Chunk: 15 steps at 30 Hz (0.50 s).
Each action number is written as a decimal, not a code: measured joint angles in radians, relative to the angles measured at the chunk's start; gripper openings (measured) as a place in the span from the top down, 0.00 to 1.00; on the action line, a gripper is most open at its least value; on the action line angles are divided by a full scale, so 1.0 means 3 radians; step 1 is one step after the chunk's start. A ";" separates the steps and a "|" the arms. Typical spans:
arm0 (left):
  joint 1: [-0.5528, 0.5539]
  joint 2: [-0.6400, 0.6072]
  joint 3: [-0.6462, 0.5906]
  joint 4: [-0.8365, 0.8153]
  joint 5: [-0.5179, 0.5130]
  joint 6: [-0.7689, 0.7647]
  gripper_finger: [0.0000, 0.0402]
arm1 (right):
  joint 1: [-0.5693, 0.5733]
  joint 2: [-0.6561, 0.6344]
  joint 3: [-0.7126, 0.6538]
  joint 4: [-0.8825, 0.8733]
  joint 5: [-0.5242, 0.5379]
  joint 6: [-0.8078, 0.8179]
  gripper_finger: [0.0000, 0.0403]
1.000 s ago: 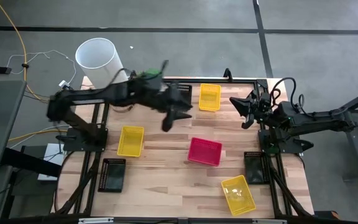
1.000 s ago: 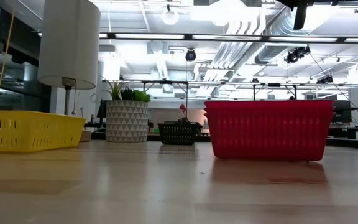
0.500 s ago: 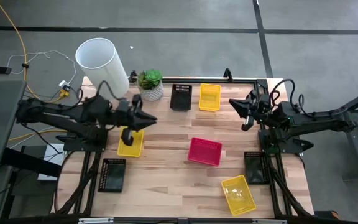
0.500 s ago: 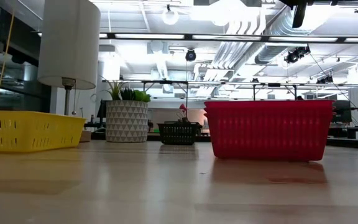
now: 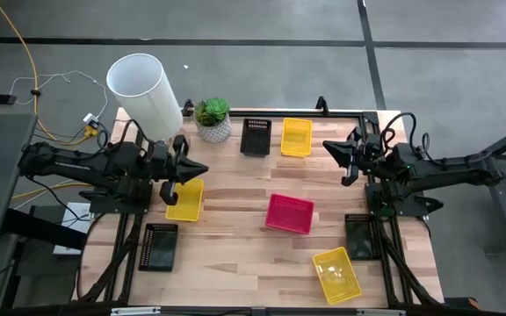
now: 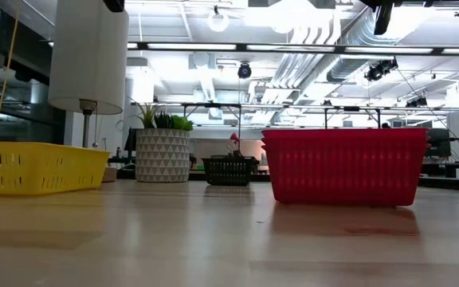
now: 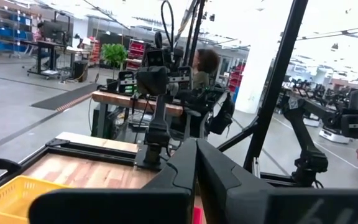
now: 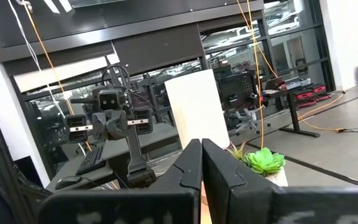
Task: Stack baskets by color
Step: Stack the left yellow bin on top of the top yellow bin on the table
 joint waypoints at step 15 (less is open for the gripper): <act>0.0000 0.0003 0.0000 -0.0012 0.0003 0.0057 1.00 | 0.0000 0.0000 0.0000 -0.0001 0.0001 0.0005 1.00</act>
